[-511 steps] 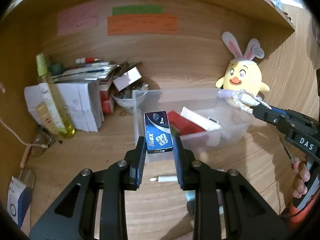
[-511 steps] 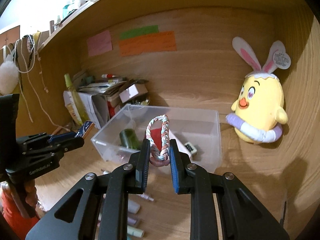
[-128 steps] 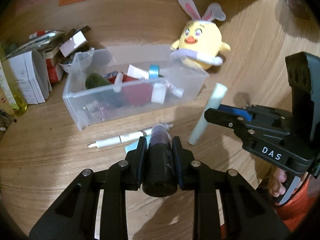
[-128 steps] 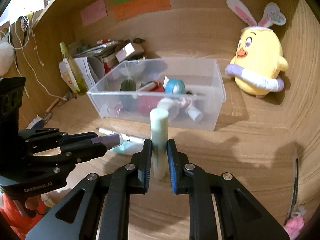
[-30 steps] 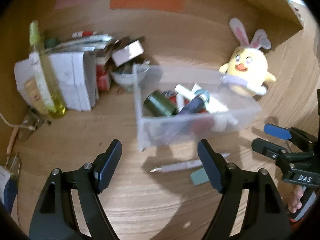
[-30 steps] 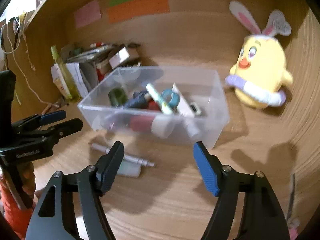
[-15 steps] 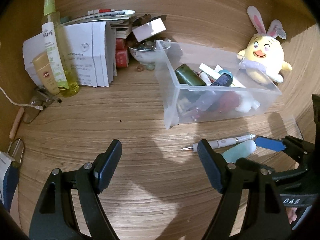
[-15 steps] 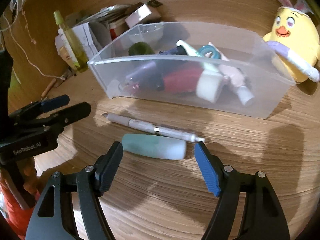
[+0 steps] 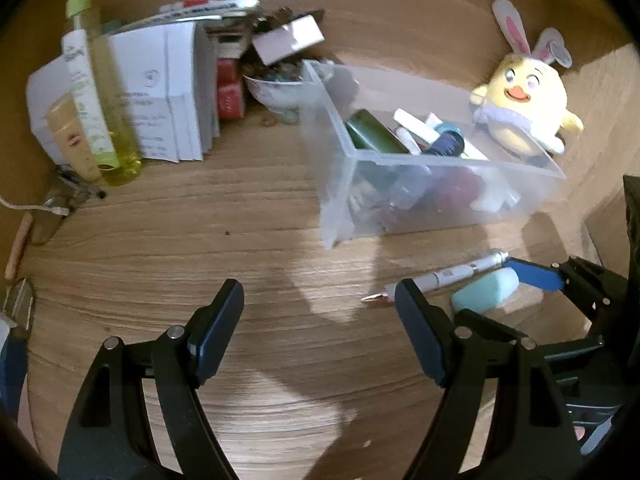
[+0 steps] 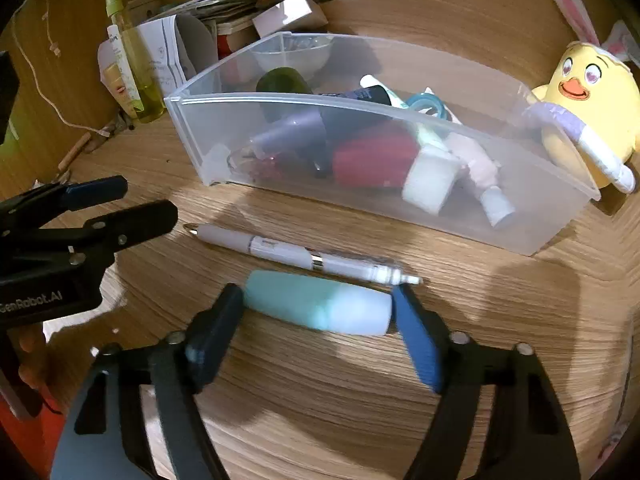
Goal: Organize objects
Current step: 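Grasp the light teal tube with the right tool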
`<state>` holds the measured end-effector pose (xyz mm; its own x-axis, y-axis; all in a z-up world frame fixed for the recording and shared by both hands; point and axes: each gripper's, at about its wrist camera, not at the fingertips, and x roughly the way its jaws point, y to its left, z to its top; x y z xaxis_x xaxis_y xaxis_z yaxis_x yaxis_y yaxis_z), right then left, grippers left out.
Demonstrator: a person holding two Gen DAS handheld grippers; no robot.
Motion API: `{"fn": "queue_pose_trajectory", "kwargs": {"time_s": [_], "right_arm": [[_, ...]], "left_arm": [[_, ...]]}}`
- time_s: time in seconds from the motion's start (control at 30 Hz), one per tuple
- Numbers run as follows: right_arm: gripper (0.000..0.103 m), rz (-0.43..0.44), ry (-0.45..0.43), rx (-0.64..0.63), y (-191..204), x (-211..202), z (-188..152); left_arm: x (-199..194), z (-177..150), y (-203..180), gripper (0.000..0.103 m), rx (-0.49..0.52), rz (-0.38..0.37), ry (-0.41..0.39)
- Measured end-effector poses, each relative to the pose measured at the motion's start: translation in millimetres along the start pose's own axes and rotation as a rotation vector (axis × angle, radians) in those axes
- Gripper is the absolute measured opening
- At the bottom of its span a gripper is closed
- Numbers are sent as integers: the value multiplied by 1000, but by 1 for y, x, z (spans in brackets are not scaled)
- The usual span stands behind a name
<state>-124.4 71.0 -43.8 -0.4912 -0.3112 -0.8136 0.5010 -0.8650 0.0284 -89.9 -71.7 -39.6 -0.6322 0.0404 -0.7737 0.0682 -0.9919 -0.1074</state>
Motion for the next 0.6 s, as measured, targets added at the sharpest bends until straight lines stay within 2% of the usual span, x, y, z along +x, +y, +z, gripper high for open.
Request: {"fn": "queue_pose_trajectory", "kwargs": {"time_s": [0.13, 0.27, 0.33, 0.47, 0.6], "right_arm": [[71, 23, -7, 25, -10, -5, -4], [71, 21, -17, 63, -28, -12, -10], [71, 3, -26, 82, -38, -18, -14], [71, -88, -58, 119, -64, -34, -22], [71, -92, -88, 195, -90, -49, -26]], "left_arm": [[4, 6, -16, 78, 38, -5, 16], [9, 11, -37, 78, 92, -54, 39], [13, 12, -50, 78, 134, -70, 55], [20, 15, -79, 78, 237, -87, 75], [33, 19, -98, 77, 320, -66, 100]]}}
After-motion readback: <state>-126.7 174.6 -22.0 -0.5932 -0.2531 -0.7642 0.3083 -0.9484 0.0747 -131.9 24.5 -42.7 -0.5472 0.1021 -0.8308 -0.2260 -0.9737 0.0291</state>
